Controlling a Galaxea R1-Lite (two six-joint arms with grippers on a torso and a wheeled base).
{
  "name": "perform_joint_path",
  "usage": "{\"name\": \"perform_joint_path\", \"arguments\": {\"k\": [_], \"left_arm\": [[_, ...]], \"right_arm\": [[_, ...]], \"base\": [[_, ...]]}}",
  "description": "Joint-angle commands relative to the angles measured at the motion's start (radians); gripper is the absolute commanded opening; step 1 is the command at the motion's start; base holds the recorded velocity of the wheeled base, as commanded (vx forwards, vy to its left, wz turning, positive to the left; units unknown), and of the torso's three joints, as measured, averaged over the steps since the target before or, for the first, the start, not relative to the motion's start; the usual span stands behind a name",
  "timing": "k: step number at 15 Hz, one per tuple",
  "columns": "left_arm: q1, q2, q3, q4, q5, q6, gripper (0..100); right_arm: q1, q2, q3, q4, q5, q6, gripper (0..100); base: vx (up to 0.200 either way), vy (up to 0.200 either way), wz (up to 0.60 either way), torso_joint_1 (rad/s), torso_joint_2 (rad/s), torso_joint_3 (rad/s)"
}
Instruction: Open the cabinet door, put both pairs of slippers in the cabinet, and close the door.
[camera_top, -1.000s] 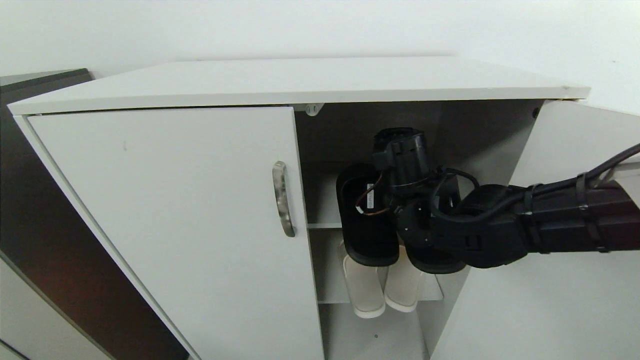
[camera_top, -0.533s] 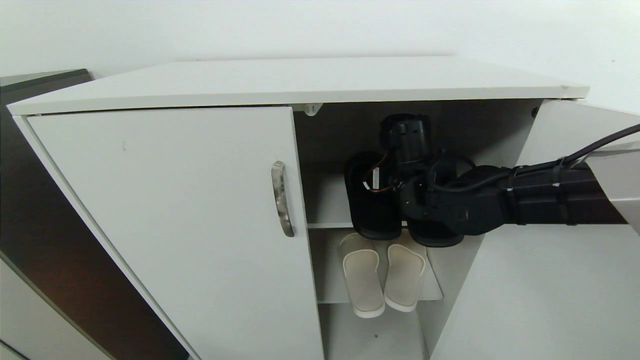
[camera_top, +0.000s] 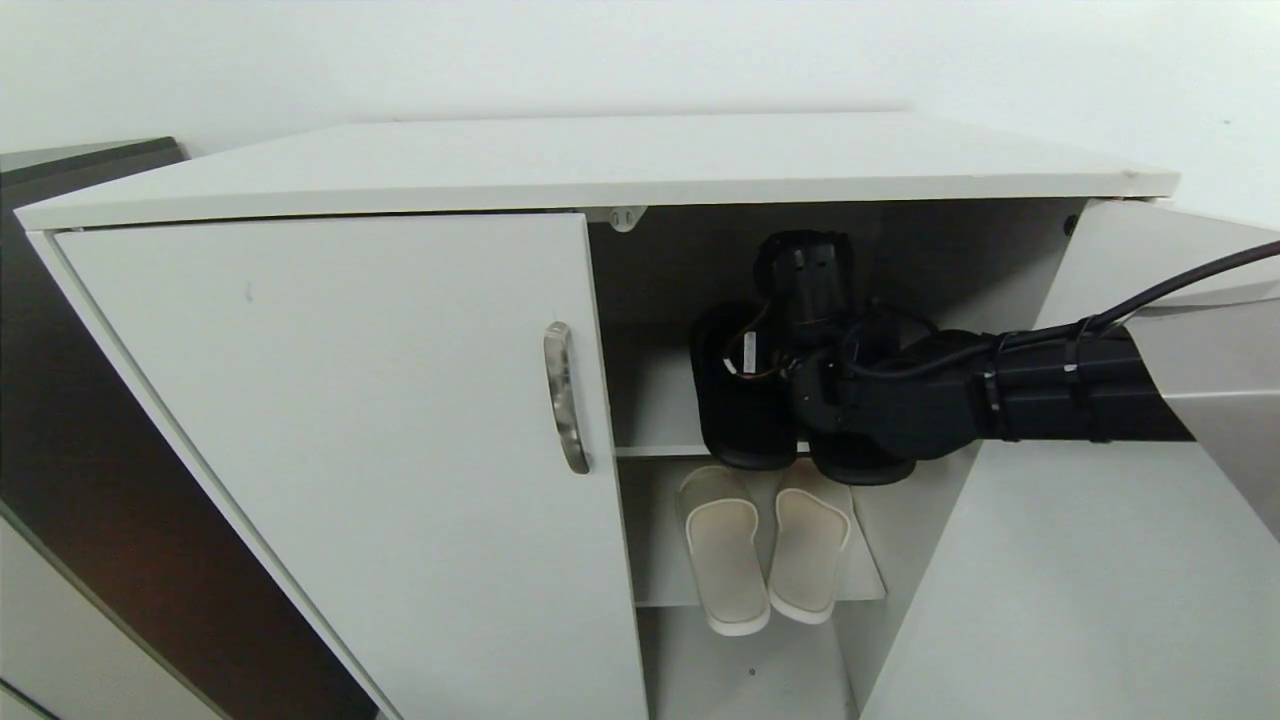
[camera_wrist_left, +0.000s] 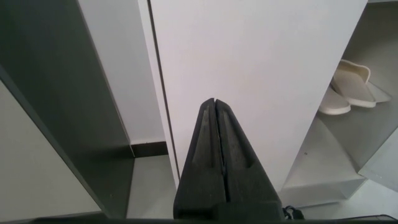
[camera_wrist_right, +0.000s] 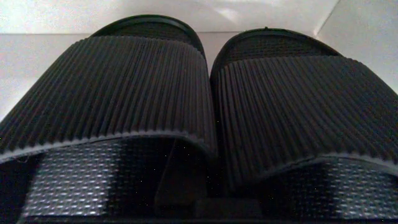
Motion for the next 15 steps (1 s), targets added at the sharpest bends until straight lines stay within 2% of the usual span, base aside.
{"name": "perform_joint_path", "arguments": {"k": [1,2,5,9,12,15], "left_arm": [[0.0,0.0,0.0,0.0,0.0,0.0,0],[0.0,0.0,0.0,0.0,0.0,0.0,0],[0.0,0.0,0.0,0.0,0.0,-0.001,0],[0.0,0.0,0.0,0.0,0.0,-0.001,0],[0.0,0.0,0.0,0.0,0.0,0.0,0],[0.0,0.0,0.0,0.0,0.0,-0.001,0]], "right_arm": [[-0.001,0.004,0.001,-0.001,0.001,0.001,0],[-0.001,0.004,0.004,-0.001,0.001,0.001,100],[0.001,-0.008,0.03,-0.001,-0.001,0.003,100],[0.035,-0.103,0.136,-0.007,-0.009,0.004,100],[0.084,-0.215,0.25,-0.009,-0.009,0.009,100],[0.171,-0.364,0.448,-0.035,-0.009,0.034,100]], "base": [[0.0,0.0,0.0,0.0,0.0,0.0],[0.0,0.0,0.0,0.0,0.0,0.0],[0.0,0.0,0.0,0.0,0.0,0.0],[0.0,0.0,0.0,0.0,0.0,0.0],[0.0,0.0,0.0,0.0,0.0,0.0],[0.0,0.0,0.0,0.0,0.0,0.0]]}}
